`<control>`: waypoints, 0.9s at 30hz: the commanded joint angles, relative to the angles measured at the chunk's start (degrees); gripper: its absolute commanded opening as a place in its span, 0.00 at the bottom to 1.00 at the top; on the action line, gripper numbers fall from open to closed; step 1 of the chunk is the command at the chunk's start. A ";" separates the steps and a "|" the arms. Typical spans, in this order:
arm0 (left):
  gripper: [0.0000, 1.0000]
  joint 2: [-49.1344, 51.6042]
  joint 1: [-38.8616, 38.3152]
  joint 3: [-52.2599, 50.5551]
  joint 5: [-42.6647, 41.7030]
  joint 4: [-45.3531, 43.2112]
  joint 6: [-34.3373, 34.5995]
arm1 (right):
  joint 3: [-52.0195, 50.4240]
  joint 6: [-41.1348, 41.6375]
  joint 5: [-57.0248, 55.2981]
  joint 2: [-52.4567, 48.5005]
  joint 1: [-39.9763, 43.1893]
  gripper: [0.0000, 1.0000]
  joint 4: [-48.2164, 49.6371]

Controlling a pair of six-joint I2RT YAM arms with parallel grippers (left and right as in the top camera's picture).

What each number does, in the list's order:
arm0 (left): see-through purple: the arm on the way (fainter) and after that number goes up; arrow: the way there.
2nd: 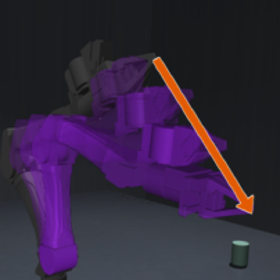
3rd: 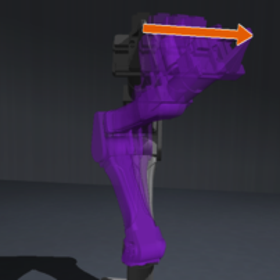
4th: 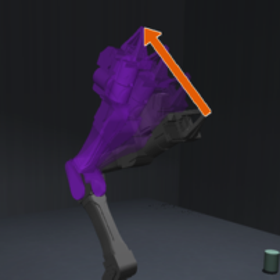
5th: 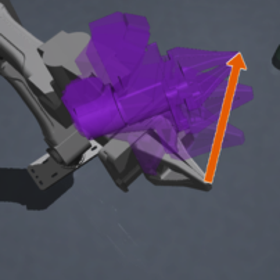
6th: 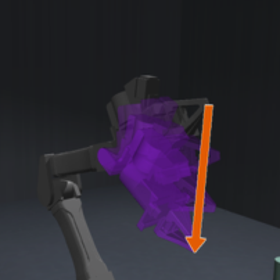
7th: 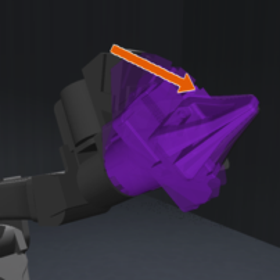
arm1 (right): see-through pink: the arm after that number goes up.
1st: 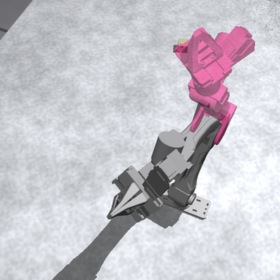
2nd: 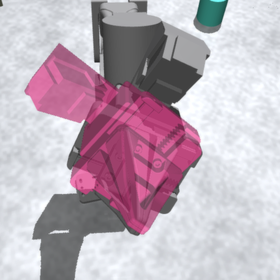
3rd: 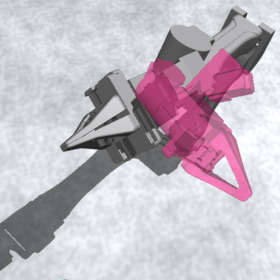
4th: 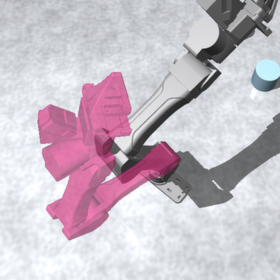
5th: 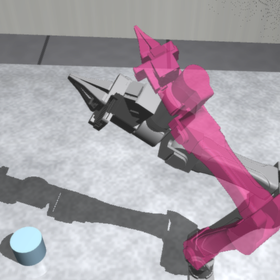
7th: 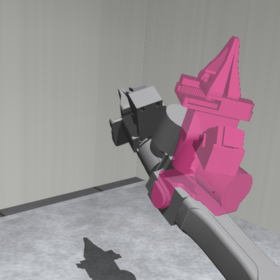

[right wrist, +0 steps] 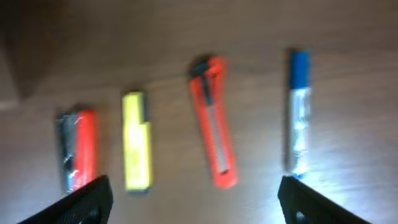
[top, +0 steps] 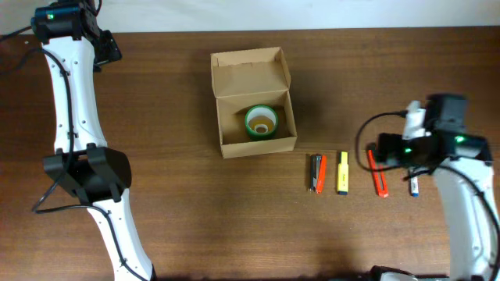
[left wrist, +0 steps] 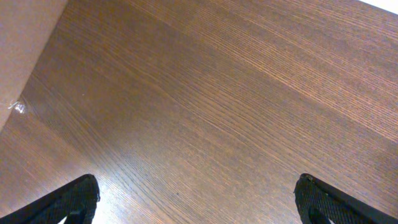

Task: Pack container
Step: 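Move the right gripper to the red stapler and grasp it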

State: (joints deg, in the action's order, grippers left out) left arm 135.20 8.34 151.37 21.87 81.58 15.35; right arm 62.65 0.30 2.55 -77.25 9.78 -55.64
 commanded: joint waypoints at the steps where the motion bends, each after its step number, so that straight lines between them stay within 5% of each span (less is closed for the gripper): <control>1: 1.00 -1.81 0.20 -0.28 -0.02 0.07 -0.90 | -2.62 11.30 -1.79 -2.10 -8.00 0.89 -0.33; 7: 1.00 -1.81 0.20 -0.28 -0.02 0.07 -0.90 | -2.60 33.24 -3.21 -12.02 -24.59 0.85 4.26; 13: 1.00 -1.81 0.20 -0.28 -0.02 0.07 -0.90 | -2.60 42.36 -3.21 -16.44 -25.90 0.72 6.71; 27: 0.99 -1.81 0.20 -0.28 -0.02 0.07 -0.90 | -2.60 31.19 -3.63 -24.04 -28.41 0.72 8.70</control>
State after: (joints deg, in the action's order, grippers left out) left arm 135.20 8.34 151.37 21.87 81.60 15.35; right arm 60.36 32.93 0.01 -99.59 -18.57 -47.03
